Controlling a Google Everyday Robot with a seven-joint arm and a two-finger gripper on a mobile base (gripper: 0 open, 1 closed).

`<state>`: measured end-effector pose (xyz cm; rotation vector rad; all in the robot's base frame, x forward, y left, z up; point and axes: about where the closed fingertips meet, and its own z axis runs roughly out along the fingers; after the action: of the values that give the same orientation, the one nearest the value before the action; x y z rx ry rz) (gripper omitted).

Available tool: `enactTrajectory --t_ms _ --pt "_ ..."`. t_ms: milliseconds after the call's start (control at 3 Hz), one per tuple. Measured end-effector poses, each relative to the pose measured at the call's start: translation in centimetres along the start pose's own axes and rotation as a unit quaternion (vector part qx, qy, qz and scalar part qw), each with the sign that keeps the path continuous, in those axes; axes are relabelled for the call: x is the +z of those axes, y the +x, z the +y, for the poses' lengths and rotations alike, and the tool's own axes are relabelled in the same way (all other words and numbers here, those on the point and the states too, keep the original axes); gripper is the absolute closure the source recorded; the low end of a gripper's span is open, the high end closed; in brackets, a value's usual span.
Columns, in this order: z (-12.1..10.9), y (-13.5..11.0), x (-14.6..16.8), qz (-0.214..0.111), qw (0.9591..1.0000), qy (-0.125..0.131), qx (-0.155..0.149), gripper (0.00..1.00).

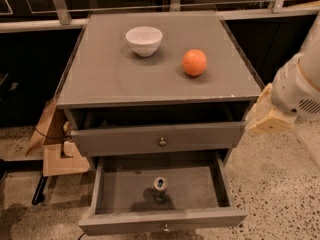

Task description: Pick redbull can from middle drawer and place on counter

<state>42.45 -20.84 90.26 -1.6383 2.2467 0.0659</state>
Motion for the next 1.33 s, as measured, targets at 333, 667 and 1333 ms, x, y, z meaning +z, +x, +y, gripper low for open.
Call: enactTrajectory --t_ms 333,667,1333 --pt "1.8 1.1 5.3 -0.033 0.9988 -0.024 0.026 0.89" --pt "4.2 2.5 11.8 -0.073 0.9924 -0.06 0.079 1.0" --pt "4.7 3.7 14.7 -0.073 0.9922 -0.059 0.083 1.0"
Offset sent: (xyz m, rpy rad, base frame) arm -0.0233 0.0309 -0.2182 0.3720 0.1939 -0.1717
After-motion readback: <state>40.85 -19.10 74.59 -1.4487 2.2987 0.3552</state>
